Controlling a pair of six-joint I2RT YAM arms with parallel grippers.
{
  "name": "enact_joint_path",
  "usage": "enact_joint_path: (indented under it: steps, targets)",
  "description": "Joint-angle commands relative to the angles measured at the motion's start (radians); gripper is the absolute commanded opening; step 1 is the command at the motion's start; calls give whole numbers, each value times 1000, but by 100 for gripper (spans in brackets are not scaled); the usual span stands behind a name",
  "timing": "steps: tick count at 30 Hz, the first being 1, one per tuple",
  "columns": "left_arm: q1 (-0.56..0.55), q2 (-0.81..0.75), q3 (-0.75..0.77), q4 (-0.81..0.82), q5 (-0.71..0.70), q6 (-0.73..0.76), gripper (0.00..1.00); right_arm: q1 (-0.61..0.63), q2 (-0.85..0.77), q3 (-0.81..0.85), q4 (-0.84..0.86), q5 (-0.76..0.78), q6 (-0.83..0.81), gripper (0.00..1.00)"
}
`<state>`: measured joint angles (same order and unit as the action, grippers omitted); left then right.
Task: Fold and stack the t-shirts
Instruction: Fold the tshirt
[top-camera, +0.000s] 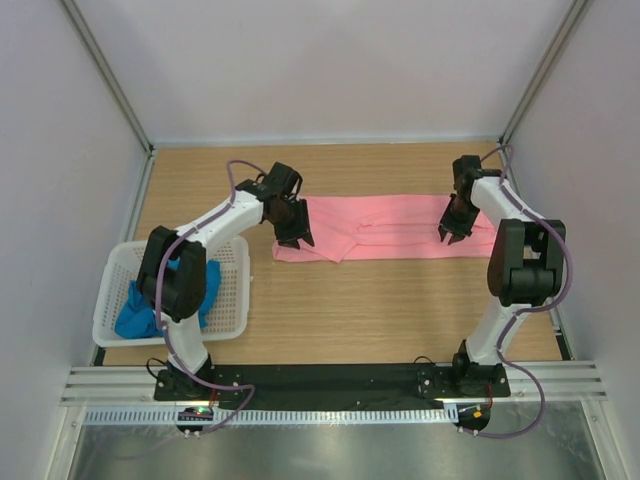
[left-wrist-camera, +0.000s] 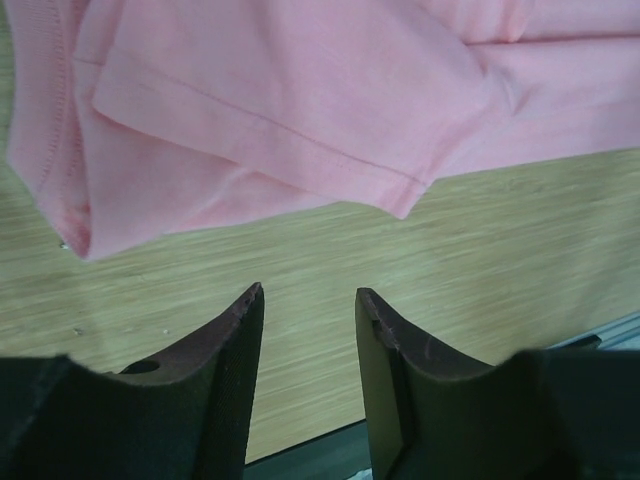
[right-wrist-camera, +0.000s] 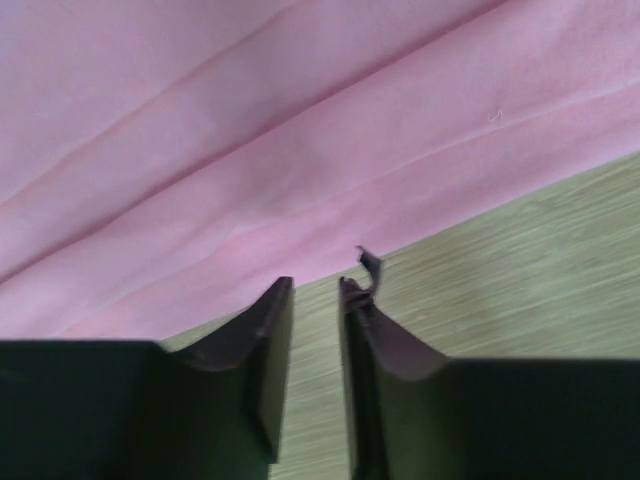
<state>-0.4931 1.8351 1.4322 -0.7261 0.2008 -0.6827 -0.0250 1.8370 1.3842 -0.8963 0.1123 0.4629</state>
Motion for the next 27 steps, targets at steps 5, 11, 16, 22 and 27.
enact_joint_path:
  steps: [5,11,16,22,27]
  targets:
    - [-12,58,28,22,51,18,39,58,-7,-28,112,-60,-10,19]
    - [-10,18,-19,28,55,34,39,73,24,-56,172,-100,16,24]
    - [-12,-2,-26,10,68,63,42,73,51,-47,189,-137,42,24]
    - [-12,-7,-42,16,118,52,56,76,105,-4,227,-128,36,25]
    - [-10,-17,-42,-1,98,58,56,74,189,156,185,-69,17,29]
